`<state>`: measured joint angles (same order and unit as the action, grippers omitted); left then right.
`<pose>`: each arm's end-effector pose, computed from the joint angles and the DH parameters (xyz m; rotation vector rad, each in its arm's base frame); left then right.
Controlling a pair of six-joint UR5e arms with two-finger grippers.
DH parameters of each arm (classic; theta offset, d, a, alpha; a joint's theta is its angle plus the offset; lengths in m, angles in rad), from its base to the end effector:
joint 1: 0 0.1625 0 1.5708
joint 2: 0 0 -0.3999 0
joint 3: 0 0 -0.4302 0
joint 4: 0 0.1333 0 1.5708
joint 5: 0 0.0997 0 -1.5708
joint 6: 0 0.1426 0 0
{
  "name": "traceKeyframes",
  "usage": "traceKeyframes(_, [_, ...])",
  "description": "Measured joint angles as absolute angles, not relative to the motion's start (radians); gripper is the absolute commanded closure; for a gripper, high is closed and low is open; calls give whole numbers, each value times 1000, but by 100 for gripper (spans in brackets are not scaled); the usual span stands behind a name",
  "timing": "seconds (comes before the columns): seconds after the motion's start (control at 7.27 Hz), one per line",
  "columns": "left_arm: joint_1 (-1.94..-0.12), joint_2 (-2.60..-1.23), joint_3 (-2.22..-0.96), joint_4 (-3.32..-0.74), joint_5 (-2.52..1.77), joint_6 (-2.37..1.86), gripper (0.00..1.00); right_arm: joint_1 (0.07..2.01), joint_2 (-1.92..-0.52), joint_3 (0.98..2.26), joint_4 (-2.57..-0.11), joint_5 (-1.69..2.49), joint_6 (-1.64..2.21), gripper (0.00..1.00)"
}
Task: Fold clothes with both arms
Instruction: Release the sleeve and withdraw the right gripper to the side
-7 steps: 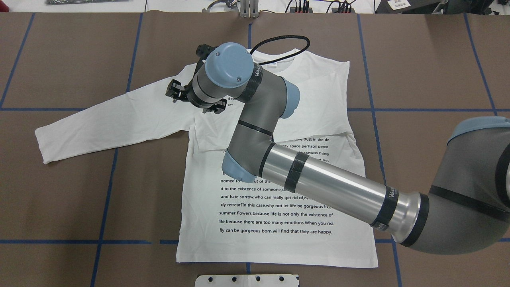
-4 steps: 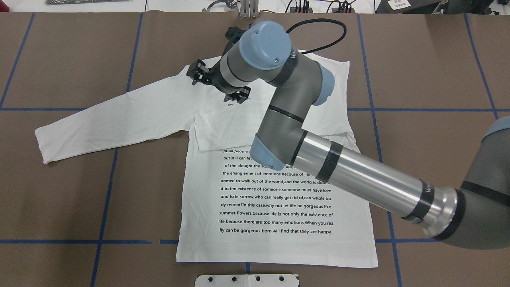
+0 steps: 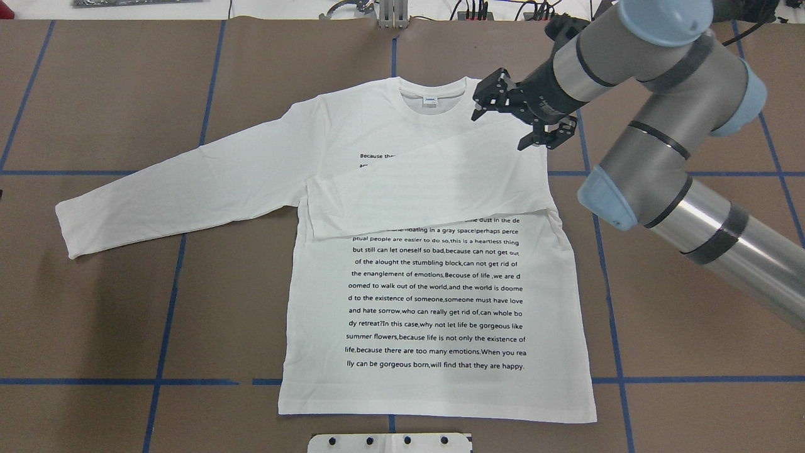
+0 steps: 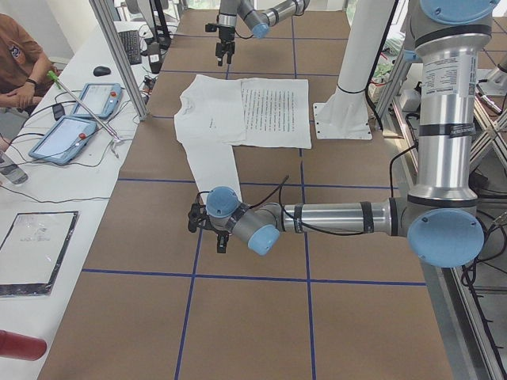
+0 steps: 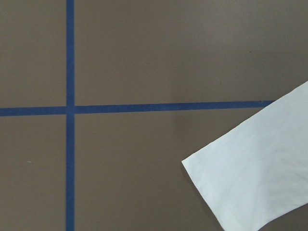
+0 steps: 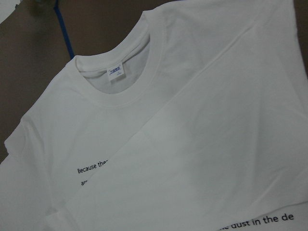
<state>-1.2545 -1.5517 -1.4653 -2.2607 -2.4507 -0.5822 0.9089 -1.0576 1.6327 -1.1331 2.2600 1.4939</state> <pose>0.1495 -0.5320 0.6391 0.1037 0.9973 0.0053 -0.3988 -0.5811 0.2506 -0.0942 -1.1544 0.3892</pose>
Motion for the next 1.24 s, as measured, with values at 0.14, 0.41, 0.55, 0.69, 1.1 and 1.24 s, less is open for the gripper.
traceKeyframes(0.14, [-1212, -1591, -1417, -2271, -2432, -612, 9, 939, -1124, 1659, -1130, 2287, 1444, 1])
traceKeyframes(0.41, [-1161, -1650, -1347, -2275, -2404, -657, 18, 962, -1225, 1710, -1127, 2300, 1384, 1])
traceKeyframes(0.55, [-1147, -1667, -1327, -2275, -2395, -669, 21, 966, -1257, 1727, -1127, 2301, 1367, 1])
traceKeyframes(0.69, [-1140, -1679, -1313, -2275, -2386, -674, 22, 969, -1274, 1734, -1126, 2300, 1357, 1])
traceKeyframes(1.1, [-1136, -1700, -1300, -2272, -2378, -678, 22, 974, -1307, 1753, -1126, 2289, 1349, 1])
traceKeyframes(1.24, [-1135, -1703, -1301, -2272, -2378, -678, 23, 981, -1325, 1761, -1125, 2287, 1342, 1])
